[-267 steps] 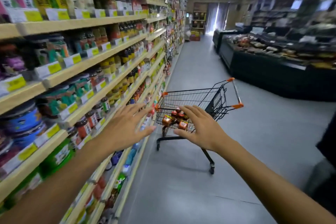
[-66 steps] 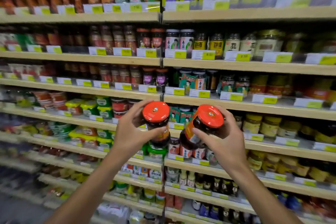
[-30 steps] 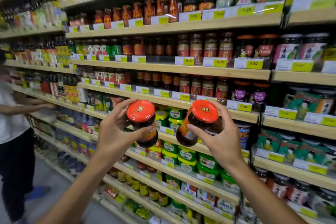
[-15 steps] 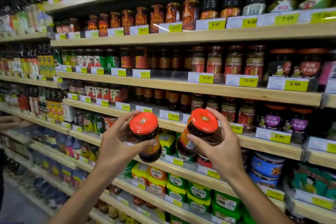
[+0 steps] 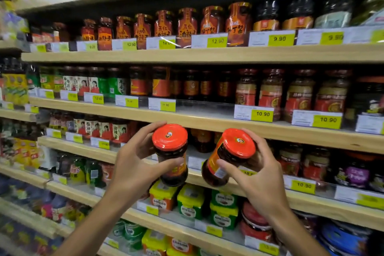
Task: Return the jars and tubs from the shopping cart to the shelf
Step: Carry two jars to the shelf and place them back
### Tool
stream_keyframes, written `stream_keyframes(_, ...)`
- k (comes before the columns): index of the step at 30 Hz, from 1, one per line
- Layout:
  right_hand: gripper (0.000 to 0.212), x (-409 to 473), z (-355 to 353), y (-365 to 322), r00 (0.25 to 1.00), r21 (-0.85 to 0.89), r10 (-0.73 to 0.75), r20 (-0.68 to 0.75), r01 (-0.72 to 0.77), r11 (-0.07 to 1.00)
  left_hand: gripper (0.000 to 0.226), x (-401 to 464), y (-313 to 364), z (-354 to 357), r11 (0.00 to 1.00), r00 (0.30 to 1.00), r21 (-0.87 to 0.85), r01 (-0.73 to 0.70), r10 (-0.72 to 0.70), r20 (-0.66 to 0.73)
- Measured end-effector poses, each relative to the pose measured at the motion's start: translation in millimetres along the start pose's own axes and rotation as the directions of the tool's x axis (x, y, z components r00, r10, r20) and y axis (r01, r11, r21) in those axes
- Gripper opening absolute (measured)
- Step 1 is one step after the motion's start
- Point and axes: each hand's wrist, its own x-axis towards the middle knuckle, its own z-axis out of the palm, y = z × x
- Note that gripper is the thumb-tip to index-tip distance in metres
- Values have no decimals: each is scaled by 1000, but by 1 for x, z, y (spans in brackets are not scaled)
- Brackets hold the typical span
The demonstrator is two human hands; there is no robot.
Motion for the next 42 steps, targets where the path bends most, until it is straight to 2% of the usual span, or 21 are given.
stream_keyframes(6, 79, 14, 25, -20, 997, -58, -11, -71, 7, 998, 78, 39, -16, -20, 994, 997, -95, -51, 56, 47)
stream_keyframes(12, 79, 38, 52, -50, 975, -107, -141, -174, 124, 987, 80, 75, -35, -46, 978, 987, -180, -108, 127, 95)
stream_keyframes(17, 81, 70, 73, -69, 910, -140, -280, -305, 248, 959, 81, 96, -42, -62, 953, 987, -286, -96, 129, 96)
stream_keyframes(22, 83, 112, 89, -73, 845, -224, -388, -368, 325, 919, 81, 110, -48, -75, 941, 985, -318, -118, 150, 80)
stream_keyframes(34, 81, 144, 92, -47, 875, -411, -394, -281, 261, 874, 82, 118, -53, -87, 912, 978, -368, -182, 208, 32)
stream_keyframes(42, 86, 153, 83, -25, 951, -521, -256, -174, 132, 843, 86, 123, -49, -79, 884, 966, -400, -240, 260, -5)
